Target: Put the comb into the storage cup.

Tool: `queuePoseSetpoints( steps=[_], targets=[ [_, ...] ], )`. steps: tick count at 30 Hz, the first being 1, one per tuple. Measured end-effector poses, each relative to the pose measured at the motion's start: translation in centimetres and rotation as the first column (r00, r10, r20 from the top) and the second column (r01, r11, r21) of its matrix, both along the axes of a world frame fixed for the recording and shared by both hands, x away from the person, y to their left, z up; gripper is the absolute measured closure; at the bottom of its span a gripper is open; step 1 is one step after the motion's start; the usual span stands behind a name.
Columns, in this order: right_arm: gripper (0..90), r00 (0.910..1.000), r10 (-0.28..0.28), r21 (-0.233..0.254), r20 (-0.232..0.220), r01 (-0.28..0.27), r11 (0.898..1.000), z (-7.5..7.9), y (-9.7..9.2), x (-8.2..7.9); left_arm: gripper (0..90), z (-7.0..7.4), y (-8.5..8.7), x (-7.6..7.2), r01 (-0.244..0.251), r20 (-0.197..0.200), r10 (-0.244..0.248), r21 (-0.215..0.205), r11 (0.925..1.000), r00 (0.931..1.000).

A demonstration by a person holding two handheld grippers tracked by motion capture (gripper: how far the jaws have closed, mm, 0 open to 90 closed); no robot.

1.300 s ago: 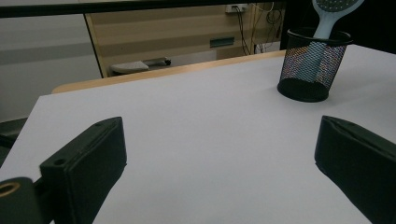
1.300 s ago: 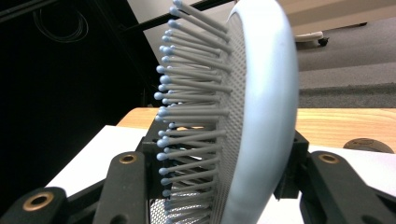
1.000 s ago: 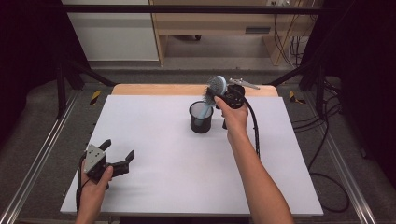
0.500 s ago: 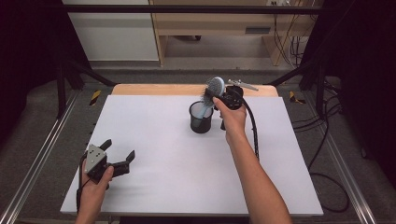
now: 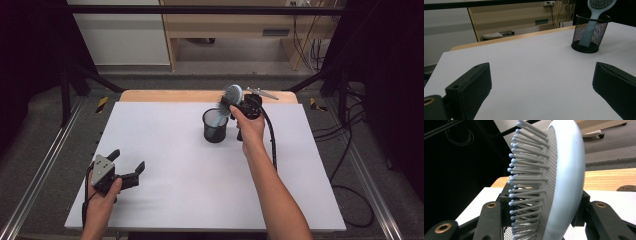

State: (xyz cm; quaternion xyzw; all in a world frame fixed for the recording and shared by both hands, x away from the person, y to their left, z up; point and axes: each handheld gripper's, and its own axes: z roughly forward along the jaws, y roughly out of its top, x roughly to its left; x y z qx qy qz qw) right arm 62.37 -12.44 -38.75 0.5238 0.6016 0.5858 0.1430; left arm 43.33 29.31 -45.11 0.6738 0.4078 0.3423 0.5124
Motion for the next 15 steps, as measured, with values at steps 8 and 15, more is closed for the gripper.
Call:
queuePoseSetpoints(
  steps=[8, 15],
  targets=[
    [48.6, 0.9997, -0.017, 0.010, -0.019, 0.017, 1.000, -0.17, -0.37, 0.14, 2.2, 0.00, 0.01, 0.01, 0.000, 0.000, 0.000, -0.001, 1.0000, 1.0000],
    [46.7, 0.9992, -0.024, 0.009, -0.031, 0.024, 1.000, -0.27, -0.67, 0.19, 2.2, -0.01, -0.06, 0.00, 0.003, -0.002, -0.003, 0.001, 1.0000, 1.0000]
  ],
)
